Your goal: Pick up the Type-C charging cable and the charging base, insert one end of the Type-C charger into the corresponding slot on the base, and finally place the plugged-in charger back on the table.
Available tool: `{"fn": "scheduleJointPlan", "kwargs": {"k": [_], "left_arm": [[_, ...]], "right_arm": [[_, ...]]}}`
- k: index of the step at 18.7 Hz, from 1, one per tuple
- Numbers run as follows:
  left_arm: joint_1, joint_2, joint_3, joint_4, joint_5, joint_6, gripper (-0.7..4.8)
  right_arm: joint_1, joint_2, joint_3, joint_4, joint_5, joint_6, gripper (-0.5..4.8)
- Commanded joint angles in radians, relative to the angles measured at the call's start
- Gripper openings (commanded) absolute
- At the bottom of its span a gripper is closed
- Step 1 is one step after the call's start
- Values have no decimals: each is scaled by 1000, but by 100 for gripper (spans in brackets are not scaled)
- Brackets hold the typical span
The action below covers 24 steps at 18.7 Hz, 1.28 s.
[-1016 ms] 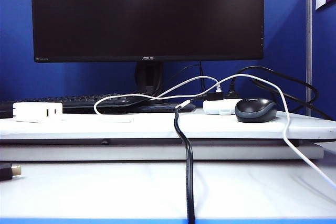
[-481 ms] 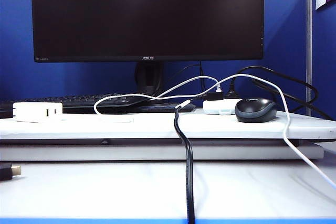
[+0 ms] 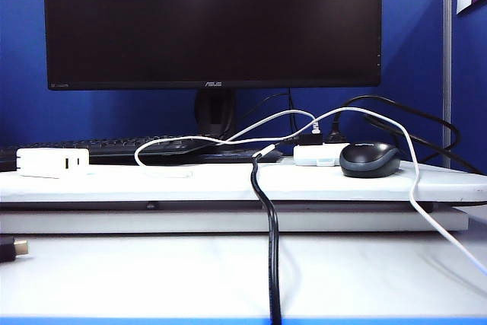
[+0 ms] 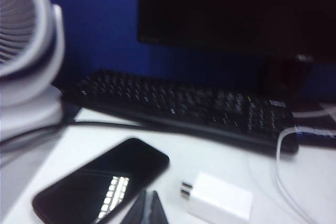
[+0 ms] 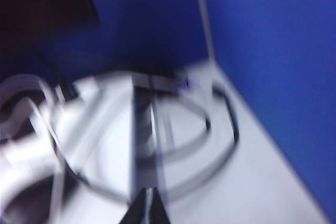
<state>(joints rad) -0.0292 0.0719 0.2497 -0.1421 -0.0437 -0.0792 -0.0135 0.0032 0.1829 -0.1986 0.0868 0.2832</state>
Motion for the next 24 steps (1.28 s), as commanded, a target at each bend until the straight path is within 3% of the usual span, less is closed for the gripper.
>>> {"fn": "scheduleJointPlan", "kwargs": {"k": [1, 5, 9, 13, 16, 19, 21, 23, 24], "left_arm": [[-1, 128, 111, 16, -6, 49, -6], [-1, 385, 314, 16, 0, 174, -6], [-16, 670, 564, -61, 117, 286, -6], [-15, 834, 745, -221, 161, 500, -6], [-15, 869, 800, -253, 164, 589, -6], [-15, 895, 822, -283, 220, 700, -6], [-15, 936, 822, -299, 247, 719, -6], [-15, 996, 822, -316, 246, 692, -6], [-15, 1061, 822, -337, 238, 618, -6]], "right_arm": [[2, 5, 100, 19, 6, 1, -5], [2, 71, 248, 15, 5, -3, -5], [2, 238, 364, 15, -13, -52, -5], [2, 409, 508, 8, -79, -54, -5], [2, 526, 608, 9, -196, -65, -5], [5, 657, 712, 16, -411, -84, -5], [34, 721, 753, 15, -482, -85, -5], [88, 751, 758, 26, -482, -85, -5], [148, 769, 758, 22, -482, -85, -5]]}}
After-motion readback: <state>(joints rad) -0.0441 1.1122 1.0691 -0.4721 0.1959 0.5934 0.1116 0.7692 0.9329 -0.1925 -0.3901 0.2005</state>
